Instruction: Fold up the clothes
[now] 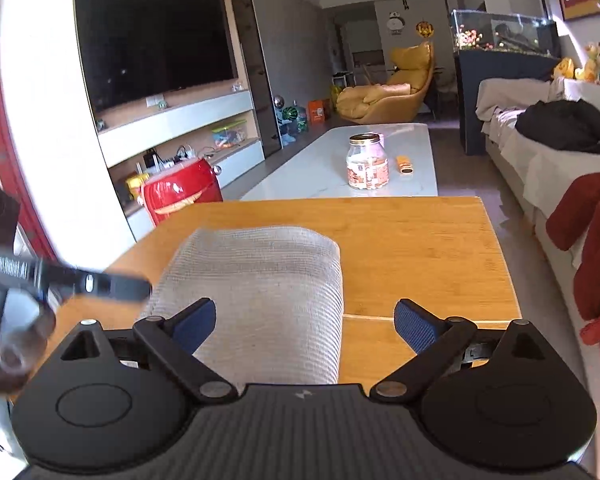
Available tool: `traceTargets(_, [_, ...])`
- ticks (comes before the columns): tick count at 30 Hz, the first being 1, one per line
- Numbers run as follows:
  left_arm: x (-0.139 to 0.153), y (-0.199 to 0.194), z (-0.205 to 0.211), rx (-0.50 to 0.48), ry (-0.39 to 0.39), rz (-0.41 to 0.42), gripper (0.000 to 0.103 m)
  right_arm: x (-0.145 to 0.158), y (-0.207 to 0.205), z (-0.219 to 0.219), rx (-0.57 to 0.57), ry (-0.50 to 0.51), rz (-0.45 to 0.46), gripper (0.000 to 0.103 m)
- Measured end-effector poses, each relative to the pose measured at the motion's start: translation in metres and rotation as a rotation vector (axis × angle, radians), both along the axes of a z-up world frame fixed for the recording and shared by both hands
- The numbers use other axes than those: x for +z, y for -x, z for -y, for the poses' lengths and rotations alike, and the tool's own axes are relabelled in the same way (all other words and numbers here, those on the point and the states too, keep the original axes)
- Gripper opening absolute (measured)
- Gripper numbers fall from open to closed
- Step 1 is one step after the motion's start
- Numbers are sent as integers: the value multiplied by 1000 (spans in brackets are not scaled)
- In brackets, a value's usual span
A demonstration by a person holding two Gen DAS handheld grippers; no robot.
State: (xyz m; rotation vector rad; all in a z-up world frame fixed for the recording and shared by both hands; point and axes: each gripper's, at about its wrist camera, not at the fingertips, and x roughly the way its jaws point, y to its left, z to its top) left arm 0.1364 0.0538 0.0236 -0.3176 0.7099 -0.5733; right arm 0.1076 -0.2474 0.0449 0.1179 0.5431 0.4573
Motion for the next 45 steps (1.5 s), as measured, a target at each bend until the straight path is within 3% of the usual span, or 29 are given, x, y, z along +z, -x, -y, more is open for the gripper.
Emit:
traceTargets(5, [-24,5,18,-59,-119,-25,85,-1,-62,-11,16,-59,-52,97])
traceTargets(7, [-33,6,20,-67,-146,-33,86,-12,-90,-18,5,-74,-121,96])
traceTargets(9, [-34,6,15,-62,-130,-40,86,-24,-109,-24,10,-129,-209,89])
traceTargets(10, [-35,6,13,-60,-122,-44,86,-28,-115,-26,19,-165,-244,76])
traceTargets(11, [-35,6,12,-60,-124,-43,86,-32,-121,-28,28,-201,-279,70])
traceTargets(16, [-37,7,7,-62,-139,-36,87,-9,-93,-38,146,-248,-110,61])
traceTargets(21, [-37,5,6,-63,-137,-33,88,-26,-82,-59,68,76,-88,62])
traceTargets(25, [-36,8,6,-57,-135,-30,88,-22,-72,-35,46,-72,-144,78])
traceTargets(29, [-36,10,-4,-74,-36,-76,88,-33,-51,-4,78,-221,-219,89])
traceTargets(33, [-44,8,-8,-91,15,-113,91,-62,-30,9,79,-313,-316,90])
traceTargets(35, [-46,7,-7,-87,12,-118,90,-65,-22,3,88,-290,-302,71])
traceTargets(37, [-46,5,-6,-84,1,-119,90,-52,-12,-7,107,-222,-230,66])
traceTargets(40, [-45,6,-4,-73,-32,-109,91,-31,4,-19,196,-187,-131,64])
traceTargets(45, [-44,9,-5,-59,-57,-95,92,-38,11,-41,189,29,-139,64])
